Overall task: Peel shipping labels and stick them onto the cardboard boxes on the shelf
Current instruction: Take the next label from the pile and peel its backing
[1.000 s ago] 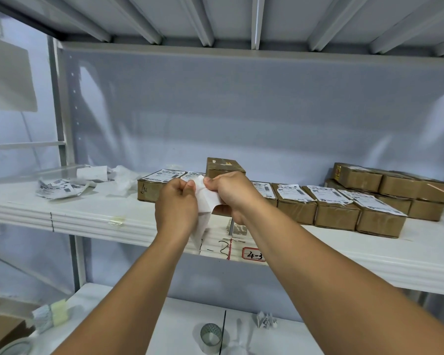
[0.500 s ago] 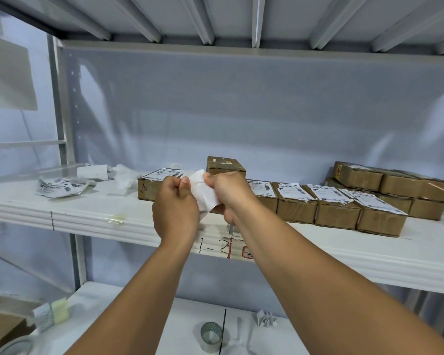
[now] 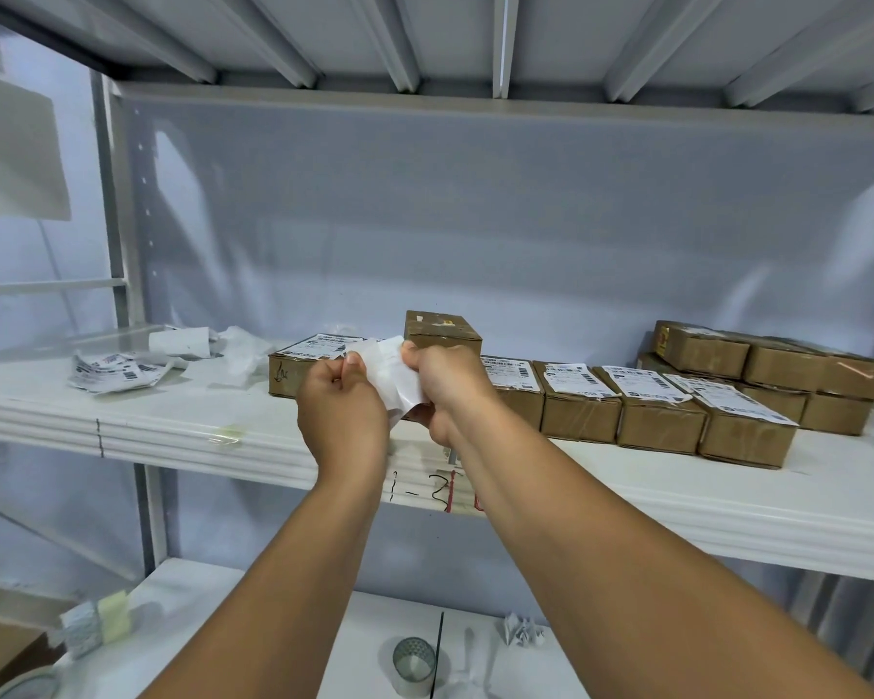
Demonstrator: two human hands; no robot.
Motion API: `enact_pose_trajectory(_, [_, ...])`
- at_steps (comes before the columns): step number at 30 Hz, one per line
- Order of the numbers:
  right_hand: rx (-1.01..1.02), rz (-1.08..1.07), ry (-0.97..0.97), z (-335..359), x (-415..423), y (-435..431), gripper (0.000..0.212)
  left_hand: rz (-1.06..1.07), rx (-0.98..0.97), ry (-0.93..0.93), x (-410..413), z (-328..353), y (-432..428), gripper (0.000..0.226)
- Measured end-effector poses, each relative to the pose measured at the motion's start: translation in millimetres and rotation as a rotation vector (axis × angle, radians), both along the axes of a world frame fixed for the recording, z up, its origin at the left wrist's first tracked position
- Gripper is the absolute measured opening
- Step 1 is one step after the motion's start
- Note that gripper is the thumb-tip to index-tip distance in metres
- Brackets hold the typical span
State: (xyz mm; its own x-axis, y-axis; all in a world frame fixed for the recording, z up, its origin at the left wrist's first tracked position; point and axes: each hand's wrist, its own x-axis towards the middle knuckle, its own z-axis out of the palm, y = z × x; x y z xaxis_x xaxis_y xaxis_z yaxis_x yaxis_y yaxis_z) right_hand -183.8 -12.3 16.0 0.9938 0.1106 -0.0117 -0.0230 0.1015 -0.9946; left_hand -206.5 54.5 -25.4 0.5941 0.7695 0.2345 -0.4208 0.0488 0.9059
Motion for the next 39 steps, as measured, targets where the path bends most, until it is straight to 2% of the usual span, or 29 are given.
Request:
enact_pose_trajectory(6, [0.021,-0.019,-0.013,0,-3,-1,0.004,-0.017,-0.051,-0.010,-1,1,-2,0.030])
enact_pose_trajectory(18, [0.115,-0.103,0.034,6,-3,7,0.021,-0.070,-0.153,-0.035,-1,10,-3,0.029])
enact_pose_trajectory(20, [0.127,-0.114,0.041,7,-4,6,0.020,-0.067,-0.149,-0.028,0,9,-3,0.028])
enact_pose_trajectory(23, [0.157,-0.143,0.021,7,-6,6,0.006,-0.044,-0.136,-0.018,1,8,-3,0.028])
enact_pose_trajectory(26, [0.141,-0.160,0.010,5,-6,6,0.022,-0.026,-0.133,-0.018,0,5,-5,0.028])
enact_pose_trajectory(31, [0.139,-0.188,0.004,4,-3,5,0.024,-0.007,-0.141,-0.023,-2,5,-6,0.029])
enact_pose_trajectory(39, [0.140,-0.190,0.041,3,-6,-4,0.008,0.032,-0.084,-0.005,-1,2,-9,0.029])
